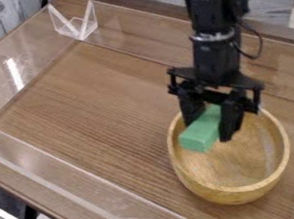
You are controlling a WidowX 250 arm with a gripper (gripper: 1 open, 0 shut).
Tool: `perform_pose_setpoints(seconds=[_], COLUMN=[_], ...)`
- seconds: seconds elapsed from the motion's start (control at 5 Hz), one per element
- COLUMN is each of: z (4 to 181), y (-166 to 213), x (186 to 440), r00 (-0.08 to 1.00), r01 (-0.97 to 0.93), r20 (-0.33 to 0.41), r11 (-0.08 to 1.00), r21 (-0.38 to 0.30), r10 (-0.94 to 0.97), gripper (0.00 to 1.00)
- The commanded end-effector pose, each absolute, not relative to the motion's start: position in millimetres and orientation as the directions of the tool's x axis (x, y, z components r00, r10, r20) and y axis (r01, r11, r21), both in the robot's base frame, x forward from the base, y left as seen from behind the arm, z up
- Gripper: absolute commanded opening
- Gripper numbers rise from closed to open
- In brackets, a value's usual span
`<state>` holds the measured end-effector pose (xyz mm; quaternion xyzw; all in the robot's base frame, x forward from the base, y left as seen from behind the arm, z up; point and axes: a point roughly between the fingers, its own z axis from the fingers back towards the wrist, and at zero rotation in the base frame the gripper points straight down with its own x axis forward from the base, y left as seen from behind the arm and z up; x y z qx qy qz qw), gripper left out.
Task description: Remove the green block from inside the brown bowl and put it on the table
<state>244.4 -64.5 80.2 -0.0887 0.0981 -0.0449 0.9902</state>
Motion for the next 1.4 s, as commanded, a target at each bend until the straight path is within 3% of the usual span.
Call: perform_pose_setpoints(seconds=[0.0,0.4,0.6,1.2], z=[129.3,222.1,228.9,203.4], y=[-48,42,86,93], x=[255,267,274,288], r00=[0.995,0.992,0.986,0.981], r01=[0.068,-0.112,-0.128,-0.106], r20=[-0.063,0.045,0.089,0.143], r11=[0.978,0.979,0.978,0.976], r21=[-0.196,-0.171,-0.163,-0.191], r10=[-0.082,0.121,0.144,0.134], gripper=[0.0,0.0,0.0,0.0])
